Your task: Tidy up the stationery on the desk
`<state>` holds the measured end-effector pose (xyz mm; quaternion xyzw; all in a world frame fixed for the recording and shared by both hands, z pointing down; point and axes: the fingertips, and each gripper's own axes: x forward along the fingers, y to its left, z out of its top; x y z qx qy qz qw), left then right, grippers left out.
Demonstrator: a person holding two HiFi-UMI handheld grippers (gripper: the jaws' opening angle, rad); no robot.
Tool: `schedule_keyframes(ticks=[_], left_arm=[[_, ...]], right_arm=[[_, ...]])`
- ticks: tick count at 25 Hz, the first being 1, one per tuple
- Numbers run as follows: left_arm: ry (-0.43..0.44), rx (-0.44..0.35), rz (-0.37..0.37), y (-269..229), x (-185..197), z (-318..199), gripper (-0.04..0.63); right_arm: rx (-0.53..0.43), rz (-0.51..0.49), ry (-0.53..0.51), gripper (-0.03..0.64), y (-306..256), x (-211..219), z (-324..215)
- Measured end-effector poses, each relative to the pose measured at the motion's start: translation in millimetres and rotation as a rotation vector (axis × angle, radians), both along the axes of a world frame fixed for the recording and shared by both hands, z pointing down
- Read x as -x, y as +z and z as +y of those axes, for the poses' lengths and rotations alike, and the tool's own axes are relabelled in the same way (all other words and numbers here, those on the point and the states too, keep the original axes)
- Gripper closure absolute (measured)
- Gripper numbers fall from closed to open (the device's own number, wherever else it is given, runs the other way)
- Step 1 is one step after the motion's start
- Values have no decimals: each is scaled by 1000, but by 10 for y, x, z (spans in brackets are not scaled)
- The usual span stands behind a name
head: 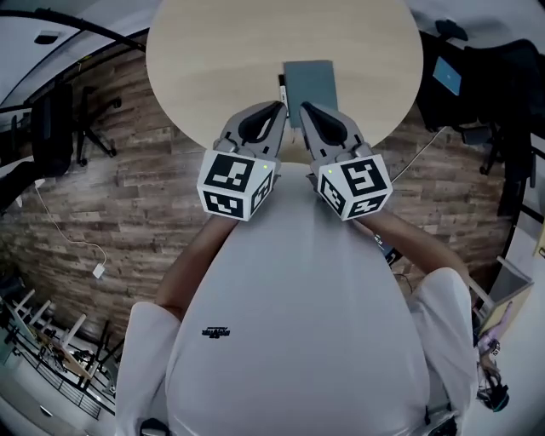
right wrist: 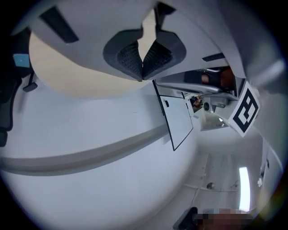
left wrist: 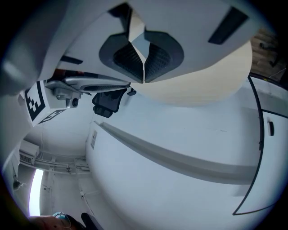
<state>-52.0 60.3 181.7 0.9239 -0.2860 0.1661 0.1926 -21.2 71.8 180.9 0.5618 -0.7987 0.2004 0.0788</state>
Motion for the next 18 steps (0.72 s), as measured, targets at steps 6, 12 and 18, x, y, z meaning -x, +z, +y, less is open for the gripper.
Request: schedule_keyframes(ticks=[6, 12, 18], left_arm=[[-8, 24, 18, 41, -11, 75, 568], [-23, 35, 27, 43, -20, 151, 568], [-22, 68, 26, 88, -66, 151, 568]], right_arm=[[-15, 32, 23, 583, 1, -34, 122], [6, 9, 79, 583, 18, -135, 239], [14, 35, 77, 583, 1, -115, 266]])
